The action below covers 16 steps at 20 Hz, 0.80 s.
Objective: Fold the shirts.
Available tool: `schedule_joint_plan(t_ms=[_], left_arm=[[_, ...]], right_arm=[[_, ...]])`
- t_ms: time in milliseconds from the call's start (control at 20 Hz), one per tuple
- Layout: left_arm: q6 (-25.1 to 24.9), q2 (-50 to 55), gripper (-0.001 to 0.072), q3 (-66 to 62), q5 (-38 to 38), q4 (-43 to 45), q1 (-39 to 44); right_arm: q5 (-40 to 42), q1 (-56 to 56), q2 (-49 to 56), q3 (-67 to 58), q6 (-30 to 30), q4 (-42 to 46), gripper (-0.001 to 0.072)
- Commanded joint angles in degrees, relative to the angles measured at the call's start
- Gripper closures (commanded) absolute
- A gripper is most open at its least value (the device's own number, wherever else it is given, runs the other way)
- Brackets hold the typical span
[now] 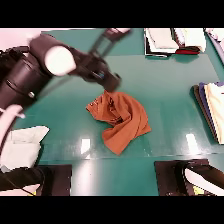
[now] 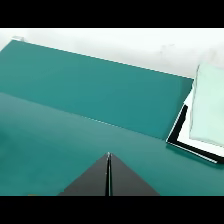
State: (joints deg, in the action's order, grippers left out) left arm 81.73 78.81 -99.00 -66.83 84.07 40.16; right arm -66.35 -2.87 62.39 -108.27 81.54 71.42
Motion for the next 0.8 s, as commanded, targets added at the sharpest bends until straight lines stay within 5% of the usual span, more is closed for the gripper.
schedule_joint_plan(t_ms=[0,250,450,750], left_arm=[[4.8,-1.4,0.0163,3.1,-6.8,-0.9,-16.4],[1.7,-1.8,0.0163,24.0,1.3,-17.8,-30.8],[-0.6,2.1,0.0163,35.7,10.5,-23.0,-27.1],[-2.4,8.4,0.0204,35.4,15.8,-26.0,-19.3]], right_arm=[[0.1,0.0,-0.2,0.5,0.1,0.3,0.0695],[-0.4,0.0,0.5,0.5,0.1,0.2,0.0695],[-3.7,0.0,2.4,0.5,0.1,0.1,0.0695],[-8.7,0.0,3.5,0.5,0.6,0.3,0.0695]])
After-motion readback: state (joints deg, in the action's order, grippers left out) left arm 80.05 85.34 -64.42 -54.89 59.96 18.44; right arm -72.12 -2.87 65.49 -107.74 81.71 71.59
